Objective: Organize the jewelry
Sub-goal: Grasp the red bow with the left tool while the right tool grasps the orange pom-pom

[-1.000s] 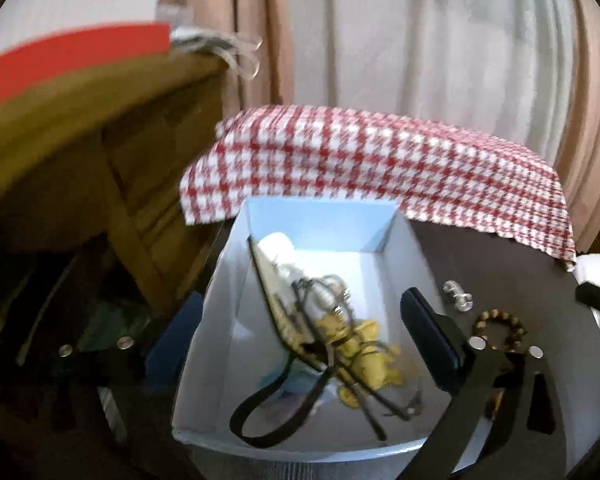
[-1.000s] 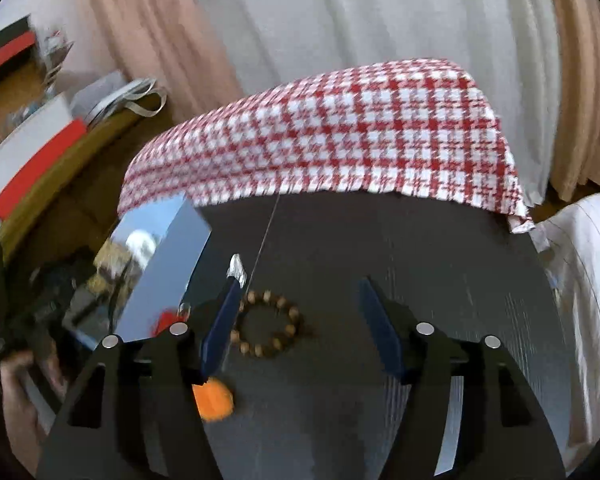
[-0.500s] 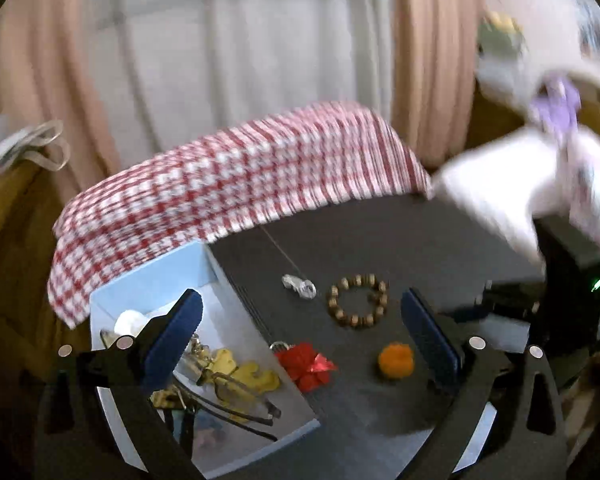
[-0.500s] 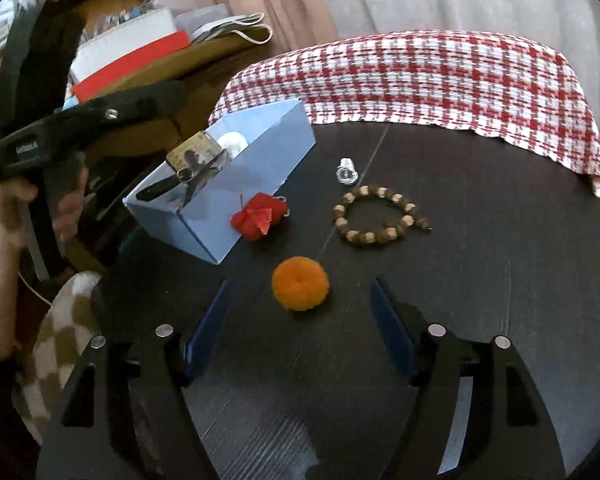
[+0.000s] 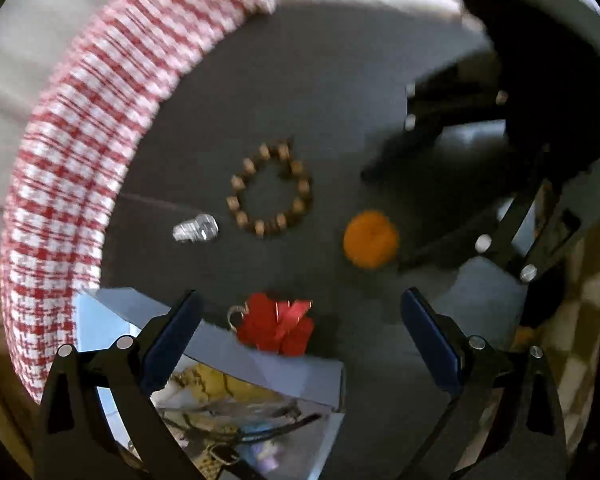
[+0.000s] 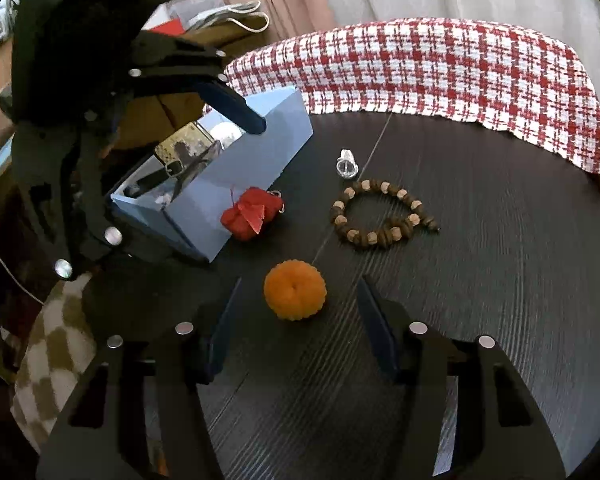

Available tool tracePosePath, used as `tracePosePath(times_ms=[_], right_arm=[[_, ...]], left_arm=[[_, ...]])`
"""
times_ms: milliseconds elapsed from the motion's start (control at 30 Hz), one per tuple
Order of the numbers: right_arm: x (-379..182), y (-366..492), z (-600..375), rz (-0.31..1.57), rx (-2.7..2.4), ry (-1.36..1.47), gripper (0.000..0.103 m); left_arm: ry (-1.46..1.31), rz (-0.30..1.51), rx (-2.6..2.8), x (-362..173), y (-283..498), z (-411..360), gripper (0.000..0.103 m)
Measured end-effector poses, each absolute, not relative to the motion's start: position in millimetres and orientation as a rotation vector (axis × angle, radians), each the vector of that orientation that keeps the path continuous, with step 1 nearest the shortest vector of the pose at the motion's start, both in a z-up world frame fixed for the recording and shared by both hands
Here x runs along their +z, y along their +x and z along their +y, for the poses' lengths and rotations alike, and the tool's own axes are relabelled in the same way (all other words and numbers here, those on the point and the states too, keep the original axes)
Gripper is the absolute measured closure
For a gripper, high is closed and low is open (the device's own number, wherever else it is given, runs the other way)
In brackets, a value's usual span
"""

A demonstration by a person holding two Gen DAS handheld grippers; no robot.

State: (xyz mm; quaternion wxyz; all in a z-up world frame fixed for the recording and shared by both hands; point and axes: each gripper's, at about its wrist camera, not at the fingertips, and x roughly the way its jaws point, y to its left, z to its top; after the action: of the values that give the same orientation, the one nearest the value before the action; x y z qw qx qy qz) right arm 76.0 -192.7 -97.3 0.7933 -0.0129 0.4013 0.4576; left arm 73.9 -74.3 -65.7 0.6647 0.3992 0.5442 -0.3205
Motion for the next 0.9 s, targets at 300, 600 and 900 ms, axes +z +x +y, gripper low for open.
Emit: tracePosePath(times_ms=[300, 600, 900], right_arm=[[-107.6, 76.3, -180.9, 0.888, 0.985, -0.047, 0.059], [-107.6, 77.4, -179.5, 0.889, 0.999, -0.05, 0.07], [-108.6, 83.0, -192.9, 0.934, 0.998, 0.042, 0.07]], left_arm=[[1.001, 1.422, -0.716, -102.6, 88.6, -73.4, 0.014], [1.148, 1.484, -0.656, -122.5, 79.3, -62.3, 0.013], [1.118, 1.484, -0.61, -123.8, 91.9, -74.9, 0.035]])
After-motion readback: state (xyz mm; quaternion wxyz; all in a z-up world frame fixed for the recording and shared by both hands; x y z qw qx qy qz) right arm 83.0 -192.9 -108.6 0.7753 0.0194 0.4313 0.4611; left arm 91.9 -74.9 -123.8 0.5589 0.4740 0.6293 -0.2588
